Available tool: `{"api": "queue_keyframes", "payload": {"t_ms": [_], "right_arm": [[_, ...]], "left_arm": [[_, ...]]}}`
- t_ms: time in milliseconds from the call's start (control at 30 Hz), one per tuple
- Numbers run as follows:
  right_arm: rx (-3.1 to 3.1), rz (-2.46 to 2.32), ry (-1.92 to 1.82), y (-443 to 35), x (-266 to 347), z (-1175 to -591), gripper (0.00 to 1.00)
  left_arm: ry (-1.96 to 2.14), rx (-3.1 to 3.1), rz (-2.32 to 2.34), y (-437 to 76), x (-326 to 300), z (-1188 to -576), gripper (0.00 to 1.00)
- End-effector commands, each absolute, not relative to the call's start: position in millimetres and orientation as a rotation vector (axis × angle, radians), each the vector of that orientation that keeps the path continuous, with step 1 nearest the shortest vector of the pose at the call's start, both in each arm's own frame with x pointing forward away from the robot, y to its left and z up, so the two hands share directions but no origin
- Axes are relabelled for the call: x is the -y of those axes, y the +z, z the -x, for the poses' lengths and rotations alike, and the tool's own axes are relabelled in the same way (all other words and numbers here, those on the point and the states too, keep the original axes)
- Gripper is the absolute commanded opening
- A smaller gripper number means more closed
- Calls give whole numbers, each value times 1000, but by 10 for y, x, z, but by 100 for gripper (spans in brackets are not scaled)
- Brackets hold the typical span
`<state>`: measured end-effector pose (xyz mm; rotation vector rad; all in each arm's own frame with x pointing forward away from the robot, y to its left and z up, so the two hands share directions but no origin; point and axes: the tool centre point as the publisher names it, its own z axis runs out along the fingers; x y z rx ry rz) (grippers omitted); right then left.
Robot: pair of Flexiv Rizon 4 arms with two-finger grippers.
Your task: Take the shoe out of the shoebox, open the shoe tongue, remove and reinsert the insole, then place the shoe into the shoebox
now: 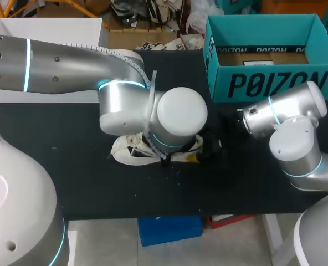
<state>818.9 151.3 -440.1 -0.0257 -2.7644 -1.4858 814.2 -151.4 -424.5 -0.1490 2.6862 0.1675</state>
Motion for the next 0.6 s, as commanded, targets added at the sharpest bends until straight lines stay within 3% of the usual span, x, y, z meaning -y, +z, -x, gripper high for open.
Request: {"api": "queue_keyframes", "payload": {"t_ms": [33, 600], "right_arm": [[2765, 28, -1482, -4454, -1508, -8196, 0], [2765, 28, -1482, -4454, -1508, -8196, 0]], "left_arm": [[133, -2744, 74, -4482, 1434, -8248, 0], [-87, -2979, -270, -4055, 1545, -7983, 0]]}}
